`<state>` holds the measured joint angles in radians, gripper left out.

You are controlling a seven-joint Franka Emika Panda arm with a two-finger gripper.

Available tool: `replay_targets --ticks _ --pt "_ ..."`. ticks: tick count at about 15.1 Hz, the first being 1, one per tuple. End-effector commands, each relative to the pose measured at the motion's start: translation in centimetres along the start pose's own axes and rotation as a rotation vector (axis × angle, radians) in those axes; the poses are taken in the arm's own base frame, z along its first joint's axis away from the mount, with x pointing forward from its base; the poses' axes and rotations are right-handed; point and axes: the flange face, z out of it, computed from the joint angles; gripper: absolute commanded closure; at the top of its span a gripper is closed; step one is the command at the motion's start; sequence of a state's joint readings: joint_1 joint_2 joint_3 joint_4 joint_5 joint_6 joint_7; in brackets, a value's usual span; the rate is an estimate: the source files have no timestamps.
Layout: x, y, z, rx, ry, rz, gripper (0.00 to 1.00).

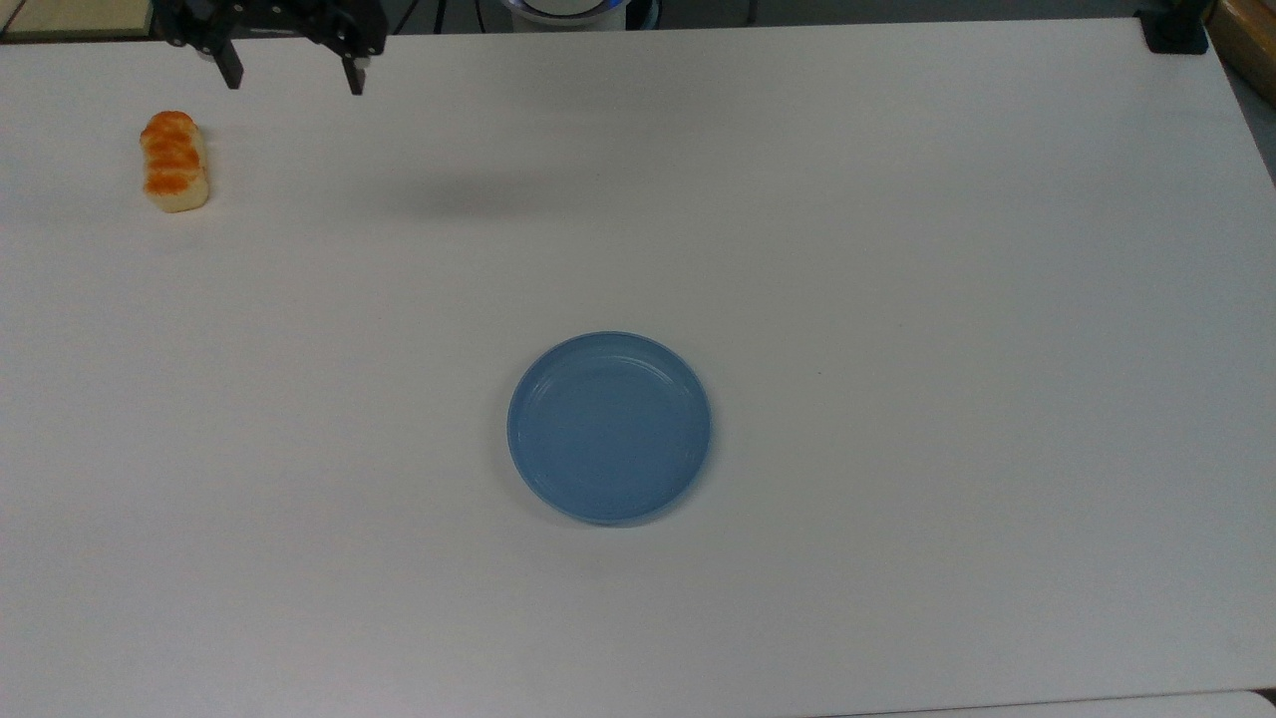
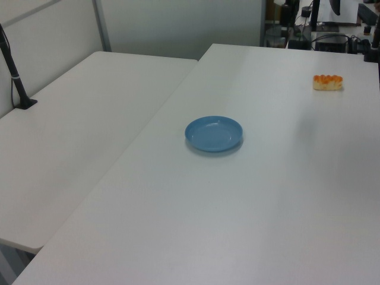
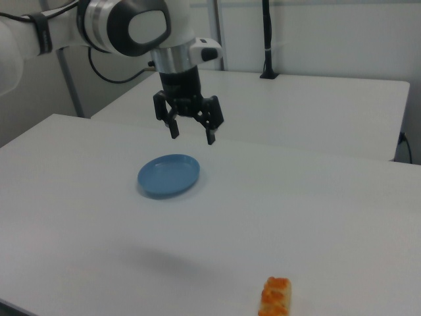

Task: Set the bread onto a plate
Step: 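Move the open gripper over the orange bread roll, then lower the gripper around the bread roll and close it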

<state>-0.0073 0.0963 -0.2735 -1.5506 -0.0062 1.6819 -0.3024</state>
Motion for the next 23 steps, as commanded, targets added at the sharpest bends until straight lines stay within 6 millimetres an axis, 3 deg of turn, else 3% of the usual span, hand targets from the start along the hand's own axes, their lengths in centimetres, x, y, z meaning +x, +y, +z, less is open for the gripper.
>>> replay_targets --ticks 1,3,5,9,11,13,17,19,23 --pt "-4.2 5.6 1.4 0.031 -0.053 -0.108 0.00" --pt "-5.4 8.4 3.2 0.037 -0.065 -0.069 0.00" --pt "-8.3 12.9 5.2 0.047 -0.064 -0.016 0.00" --pt "-11.4 16.8 10.6 0.031 -0.018 -0.165 0.00" --pt "-12.5 18.1 13.9 0.004 0.004 -0.181 0.00" --pt "-14.0 19.6 15.9 -0.023 0.027 -0.197 0.00" --pt "-14.8 20.4 19.9 0.006 -0.004 -0.176 0.00" --pt "-15.7 21.7 20.8 0.023 0.006 -0.139 0.00" --pt "-15.4 22.6 22.8 0.013 0.036 -0.111 0.00"
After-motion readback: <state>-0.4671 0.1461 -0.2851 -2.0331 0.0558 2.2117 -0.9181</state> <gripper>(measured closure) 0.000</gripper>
